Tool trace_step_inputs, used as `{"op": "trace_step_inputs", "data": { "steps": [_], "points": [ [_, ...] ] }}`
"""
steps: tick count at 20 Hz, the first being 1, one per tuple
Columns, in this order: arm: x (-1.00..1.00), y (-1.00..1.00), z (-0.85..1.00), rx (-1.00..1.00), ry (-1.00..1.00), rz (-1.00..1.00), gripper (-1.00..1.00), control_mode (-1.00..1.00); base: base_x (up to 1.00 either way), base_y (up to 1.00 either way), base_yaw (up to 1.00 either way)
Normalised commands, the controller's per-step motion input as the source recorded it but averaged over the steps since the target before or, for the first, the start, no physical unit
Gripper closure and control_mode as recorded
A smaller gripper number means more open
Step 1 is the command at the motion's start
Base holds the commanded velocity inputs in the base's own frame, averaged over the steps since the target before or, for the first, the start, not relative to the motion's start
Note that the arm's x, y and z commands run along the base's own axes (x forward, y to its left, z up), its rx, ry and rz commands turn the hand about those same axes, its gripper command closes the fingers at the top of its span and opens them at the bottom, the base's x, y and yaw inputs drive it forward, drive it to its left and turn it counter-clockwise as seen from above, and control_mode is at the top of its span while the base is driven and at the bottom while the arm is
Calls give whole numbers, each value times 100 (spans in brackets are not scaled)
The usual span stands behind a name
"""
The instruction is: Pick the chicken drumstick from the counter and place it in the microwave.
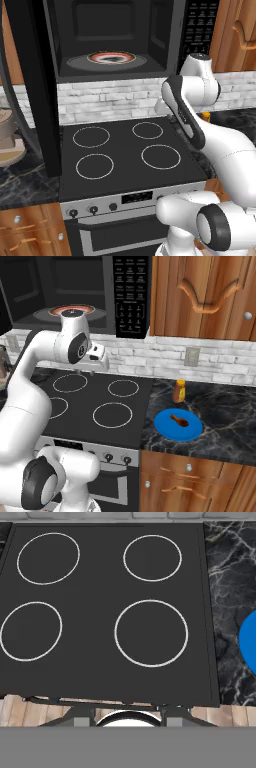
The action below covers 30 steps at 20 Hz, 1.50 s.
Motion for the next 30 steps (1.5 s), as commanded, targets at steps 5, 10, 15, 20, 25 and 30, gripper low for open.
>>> {"op": "trace_step_inputs", "data": {
  "steps": [5,10,15,20,25,30],
  "points": [
    [-18,-26,-11,0,-5,0,-100,-100,0,0,0],
    [-48,-96,-38,0,-9,0,-100,-100,0,0,0],
    [-11,-100,-47,0,-1,3,-100,-100,0,0,0],
    [14,-100,-31,0,8,2,-100,-100,0,0,0],
    [50,-100,-37,-4,18,0,-100,-100,0,0,0],
    [54,-54,-23,-17,25,0,-100,-100,0,0,0]
  ]
}}
